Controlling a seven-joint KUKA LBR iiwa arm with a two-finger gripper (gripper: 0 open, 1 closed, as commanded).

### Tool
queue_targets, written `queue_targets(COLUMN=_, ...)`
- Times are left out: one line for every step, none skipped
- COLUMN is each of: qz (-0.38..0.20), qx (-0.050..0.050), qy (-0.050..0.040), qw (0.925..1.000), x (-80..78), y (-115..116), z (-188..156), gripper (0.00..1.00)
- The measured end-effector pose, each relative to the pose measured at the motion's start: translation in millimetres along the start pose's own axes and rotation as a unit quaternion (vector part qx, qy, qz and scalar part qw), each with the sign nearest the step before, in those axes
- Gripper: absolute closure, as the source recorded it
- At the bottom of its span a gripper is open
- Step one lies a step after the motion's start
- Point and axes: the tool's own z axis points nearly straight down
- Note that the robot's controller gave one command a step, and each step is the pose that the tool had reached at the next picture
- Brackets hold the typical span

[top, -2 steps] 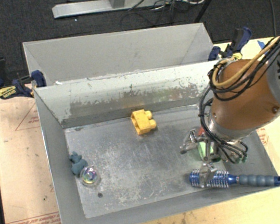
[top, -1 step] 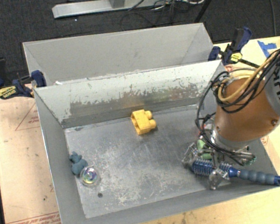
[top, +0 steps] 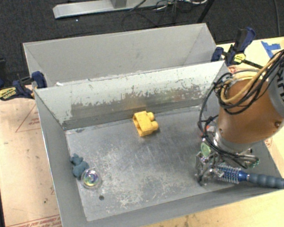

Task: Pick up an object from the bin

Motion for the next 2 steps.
queue_targets(qz=-0.131, qx=0.000, qy=-0.0015, qw=0.9914, x=-50.0, y=99, z=-57, gripper=1.00)
queue_targets(qz=-0.240, qx=0.000, qy=0.0016, qw=0.9708, x=-31.8, y=36, z=-24, gripper=1.00)
